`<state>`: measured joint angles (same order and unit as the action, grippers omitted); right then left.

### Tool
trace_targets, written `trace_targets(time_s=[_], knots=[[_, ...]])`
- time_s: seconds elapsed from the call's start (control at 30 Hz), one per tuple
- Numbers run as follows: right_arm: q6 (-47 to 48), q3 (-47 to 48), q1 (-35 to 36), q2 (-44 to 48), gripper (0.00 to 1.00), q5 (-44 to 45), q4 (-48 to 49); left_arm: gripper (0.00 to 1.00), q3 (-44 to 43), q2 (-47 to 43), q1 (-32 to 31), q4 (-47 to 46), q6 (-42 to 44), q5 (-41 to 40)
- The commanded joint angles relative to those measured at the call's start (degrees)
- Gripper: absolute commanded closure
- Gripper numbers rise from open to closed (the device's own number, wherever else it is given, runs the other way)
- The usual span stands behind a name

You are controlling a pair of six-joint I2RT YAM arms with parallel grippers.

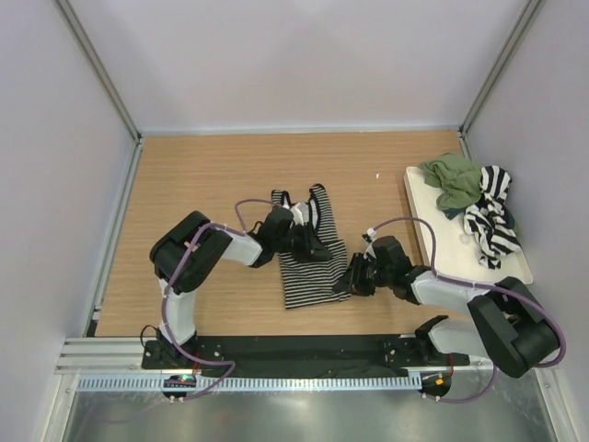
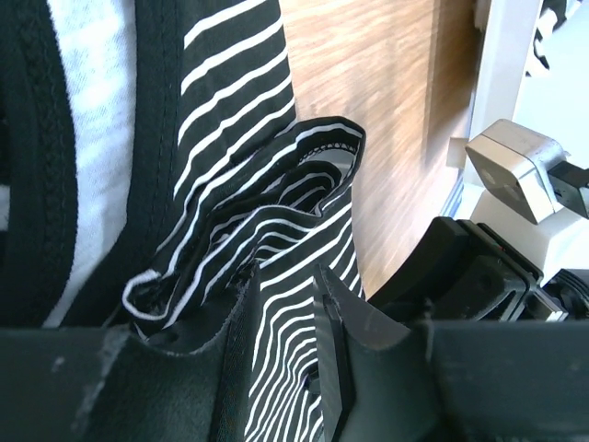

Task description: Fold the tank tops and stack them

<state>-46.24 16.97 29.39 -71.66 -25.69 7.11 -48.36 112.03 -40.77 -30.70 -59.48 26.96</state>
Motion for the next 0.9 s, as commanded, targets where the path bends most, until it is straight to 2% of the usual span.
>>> trace_targets(time_s=[0.0,0.03,0.13,0.3,0.37,0.53,0.7,0.77,0.87], knots=[[1.06,-1.86,0.06,2.40,0.73,-0.41,-5.08,0.68,-1.47,2.14,0.87,0.02,3.23,0.19],[1.32,-1.68,-0.03,2.92,0.61,-0.15,-5.79,0.68,-1.74,2.14,0.87,0.11,3.58,0.81],[1.41,-1.24,0.06,5.82,0.50,-0.32,-6.76,0.63,-0.87,-1.10,0.78,0.29,4.90,1.34],[2.20,0.08,-0.03,7.58,0.48,0.12,-11.15,0.54,1.33,-10.41,0.70,6.68,7.45,-0.06],[2.21,0.25,0.06,7.50,0.52,0.12,-11.24,0.51,2.65,-15.42,0.52,8.98,8.33,-0.94],[2.12,-0.01,0.06,6.80,0.71,0.03,-10.02,0.49,9.22,-23.68,-1.66,12.15,6.67,-2.08],[2.12,-0.01,0.06,6.09,0.84,-0.23,-9.23,0.49,14.69,-25.54,-8.70,12.59,3.68,-6.73],[2.12,-0.01,0.06,6.18,0.84,-0.23,-9.14,0.50,16.80,-25.11,-11.08,11.89,1.40,-7.10],[2.12,-0.10,0.06,6.27,0.87,-0.06,-9.40,0.50,20.23,-23.53,-11.96,5.84,-1.94,-6.48]])
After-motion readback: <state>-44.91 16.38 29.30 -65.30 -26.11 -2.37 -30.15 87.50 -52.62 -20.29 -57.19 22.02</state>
